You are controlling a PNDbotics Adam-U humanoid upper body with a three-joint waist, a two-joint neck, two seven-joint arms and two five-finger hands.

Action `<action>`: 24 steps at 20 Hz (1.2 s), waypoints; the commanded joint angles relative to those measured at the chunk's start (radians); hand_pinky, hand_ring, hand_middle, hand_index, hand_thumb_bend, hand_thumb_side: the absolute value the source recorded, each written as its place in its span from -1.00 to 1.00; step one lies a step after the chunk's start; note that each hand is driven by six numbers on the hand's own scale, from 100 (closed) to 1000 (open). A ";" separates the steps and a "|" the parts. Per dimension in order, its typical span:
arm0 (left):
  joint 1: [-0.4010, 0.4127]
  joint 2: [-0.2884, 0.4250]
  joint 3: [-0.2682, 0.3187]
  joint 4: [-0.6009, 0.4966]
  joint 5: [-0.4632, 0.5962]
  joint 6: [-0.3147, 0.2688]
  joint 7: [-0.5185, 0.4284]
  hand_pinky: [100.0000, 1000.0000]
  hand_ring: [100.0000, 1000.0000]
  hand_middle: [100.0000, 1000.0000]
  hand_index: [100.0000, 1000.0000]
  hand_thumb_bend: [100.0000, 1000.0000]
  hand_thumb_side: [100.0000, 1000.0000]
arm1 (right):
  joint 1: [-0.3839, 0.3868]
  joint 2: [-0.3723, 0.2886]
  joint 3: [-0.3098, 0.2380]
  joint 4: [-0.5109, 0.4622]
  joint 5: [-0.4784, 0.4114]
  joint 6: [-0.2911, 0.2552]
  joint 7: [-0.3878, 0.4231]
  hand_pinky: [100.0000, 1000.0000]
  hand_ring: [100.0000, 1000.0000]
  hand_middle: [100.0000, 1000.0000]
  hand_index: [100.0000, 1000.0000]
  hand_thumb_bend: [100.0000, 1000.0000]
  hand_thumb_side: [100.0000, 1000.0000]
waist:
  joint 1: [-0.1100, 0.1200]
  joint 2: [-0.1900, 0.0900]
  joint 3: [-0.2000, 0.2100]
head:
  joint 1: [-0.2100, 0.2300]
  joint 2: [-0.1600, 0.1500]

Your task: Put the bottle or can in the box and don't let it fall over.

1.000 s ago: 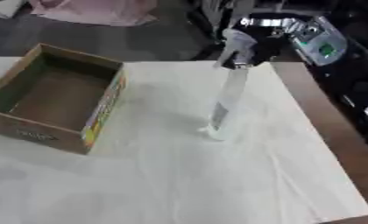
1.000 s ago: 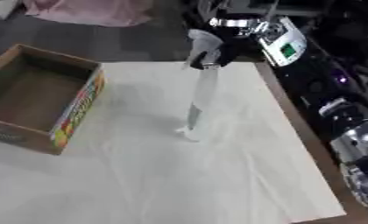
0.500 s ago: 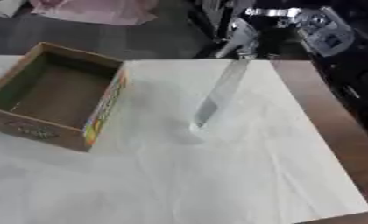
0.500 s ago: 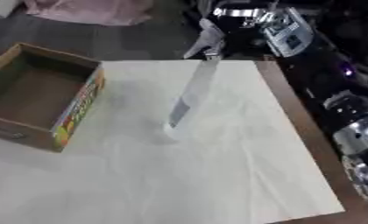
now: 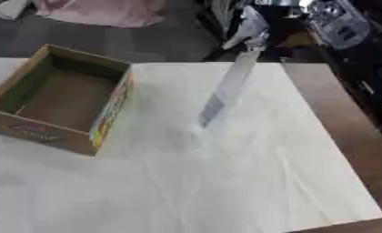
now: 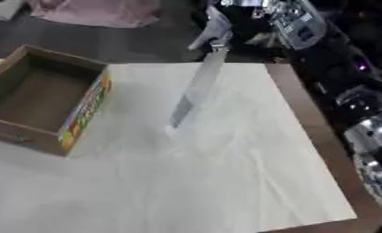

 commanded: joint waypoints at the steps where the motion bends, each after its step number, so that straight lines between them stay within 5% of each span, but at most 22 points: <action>1: -0.016 0.015 -0.001 -0.020 0.011 0.003 0.001 0.12 0.23 0.17 0.74 -0.92 0.50 | -0.040 -0.033 -0.021 -0.023 -0.007 -0.062 0.069 -1.00 -0.14 -0.81 -0.51 -0.55 -0.75 | 0.003 -0.028 0.007 | -0.020 0.004; 14: -0.068 0.022 -0.018 -0.020 0.052 0.018 -0.012 0.12 0.24 0.18 0.74 -0.91 0.49 | -0.082 0.001 -0.051 -0.027 0.065 -0.068 -0.020 -1.00 -0.08 -0.81 -0.50 -0.56 -0.74 | -0.015 -0.028 0.088 | -0.107 -0.003; 18: -0.081 0.022 -0.025 -0.020 0.061 0.028 -0.017 0.13 0.24 0.18 0.74 -0.90 0.53 | -0.095 0.010 -0.056 -0.024 0.081 -0.077 -0.039 -1.00 -0.07 -0.81 -0.50 -0.63 -0.63 | -0.024 -0.032 0.107 | -0.114 0.011; 24: -0.091 0.027 -0.028 -0.020 0.069 0.035 -0.019 0.13 0.24 0.18 0.74 -0.90 0.49 | -0.111 0.003 -0.070 -0.023 0.095 -0.085 -0.072 -1.00 -0.04 -0.81 -0.50 -0.56 -0.74 | -0.036 -0.037 0.126 | -0.120 0.014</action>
